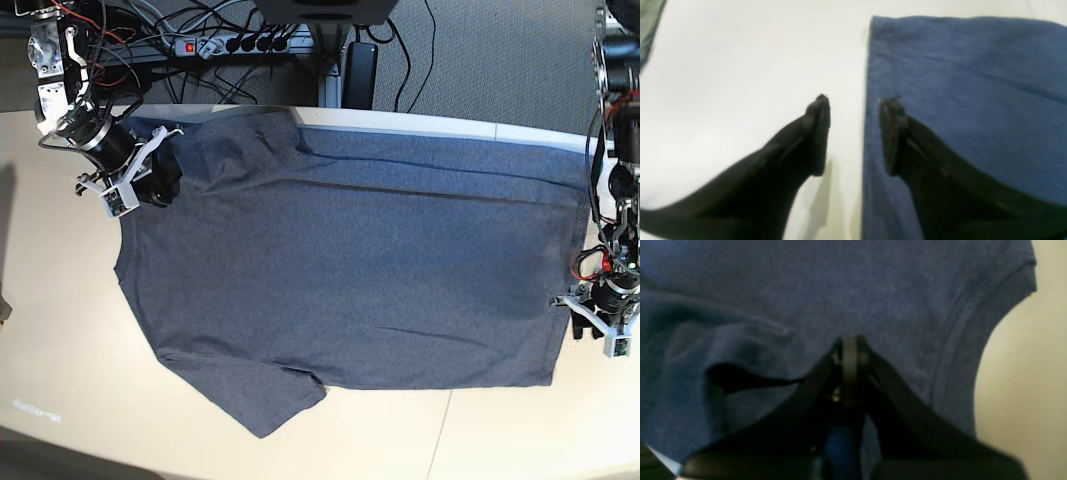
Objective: Fold the T-shirt properly
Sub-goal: 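Release with the left gripper and move it along the side seam toward the hem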
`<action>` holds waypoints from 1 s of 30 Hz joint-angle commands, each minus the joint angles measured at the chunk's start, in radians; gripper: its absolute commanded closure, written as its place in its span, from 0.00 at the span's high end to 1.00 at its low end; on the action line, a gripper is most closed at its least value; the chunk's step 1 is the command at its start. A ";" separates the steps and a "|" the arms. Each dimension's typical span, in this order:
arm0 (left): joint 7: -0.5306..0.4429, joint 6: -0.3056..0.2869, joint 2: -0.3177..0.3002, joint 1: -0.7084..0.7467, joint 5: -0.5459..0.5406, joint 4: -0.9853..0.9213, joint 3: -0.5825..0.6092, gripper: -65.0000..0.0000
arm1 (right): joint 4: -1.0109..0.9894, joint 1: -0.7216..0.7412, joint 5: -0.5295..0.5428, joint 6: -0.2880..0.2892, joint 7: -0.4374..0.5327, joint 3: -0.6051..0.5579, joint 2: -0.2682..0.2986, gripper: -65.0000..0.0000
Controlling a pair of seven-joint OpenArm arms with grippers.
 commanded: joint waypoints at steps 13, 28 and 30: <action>-0.169 -0.020 -0.024 -0.195 0.053 -0.248 0.046 0.45 | 0.015 0.007 0.010 -0.002 0.021 0.009 0.016 0.00; -0.111 -0.107 -0.009 -0.195 -0.010 -0.249 0.045 0.45 | 0.015 0.007 0.014 -0.002 0.021 0.009 0.016 0.00; -0.104 -0.139 0.000 -0.195 -0.009 -0.249 0.045 0.45 | 0.015 0.007 0.014 -0.002 0.021 0.009 0.015 0.00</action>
